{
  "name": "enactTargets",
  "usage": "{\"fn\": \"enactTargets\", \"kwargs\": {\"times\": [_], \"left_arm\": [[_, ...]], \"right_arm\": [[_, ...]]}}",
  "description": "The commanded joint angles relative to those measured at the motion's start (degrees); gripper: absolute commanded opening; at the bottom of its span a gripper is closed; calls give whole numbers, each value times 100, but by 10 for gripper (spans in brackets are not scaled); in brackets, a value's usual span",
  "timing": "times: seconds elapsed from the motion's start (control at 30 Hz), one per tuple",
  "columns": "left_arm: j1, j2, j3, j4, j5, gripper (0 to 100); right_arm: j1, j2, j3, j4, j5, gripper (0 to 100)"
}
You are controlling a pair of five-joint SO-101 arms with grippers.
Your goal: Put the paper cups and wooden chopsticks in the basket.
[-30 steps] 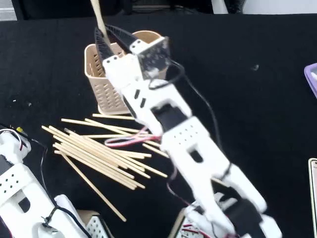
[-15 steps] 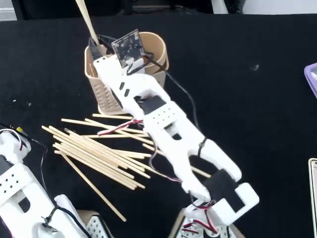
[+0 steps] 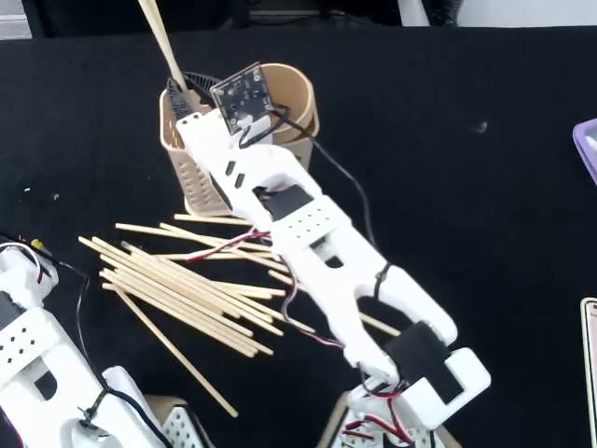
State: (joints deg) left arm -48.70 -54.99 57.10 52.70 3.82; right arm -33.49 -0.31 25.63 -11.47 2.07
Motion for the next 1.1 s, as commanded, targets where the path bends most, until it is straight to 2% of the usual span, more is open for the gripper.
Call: {"fn": "enactTargets", "kwargs": {"times": [0.0, 0.17, 0.3, 0.37, 0.7, 0.83, 1.07], "left_arm": [[75, -105, -75, -79, -9, 210], [75, -97, -75, -88, 0, 210], [75, -105, -84, -88, 0, 210], [75, -105, -84, -88, 0, 210], [75, -97, -84, -88, 0, 210], [75, -97, -84, -88, 0, 210], [75, -97, -84, -88, 0, 210]], "right_arm": [[-62, 66, 101, 26, -62, 12], [-158, 66, 66, 35, -62, 18], [-176, 57, -4, 316, -62, 161], [-176, -40, -92, 668, -62, 202], [-176, -1464, -259, 1231, -62, 152], [-176, -2563, -409, 2330, -62, 152], [-299, -4462, -576, 5116, -62, 152]]}}
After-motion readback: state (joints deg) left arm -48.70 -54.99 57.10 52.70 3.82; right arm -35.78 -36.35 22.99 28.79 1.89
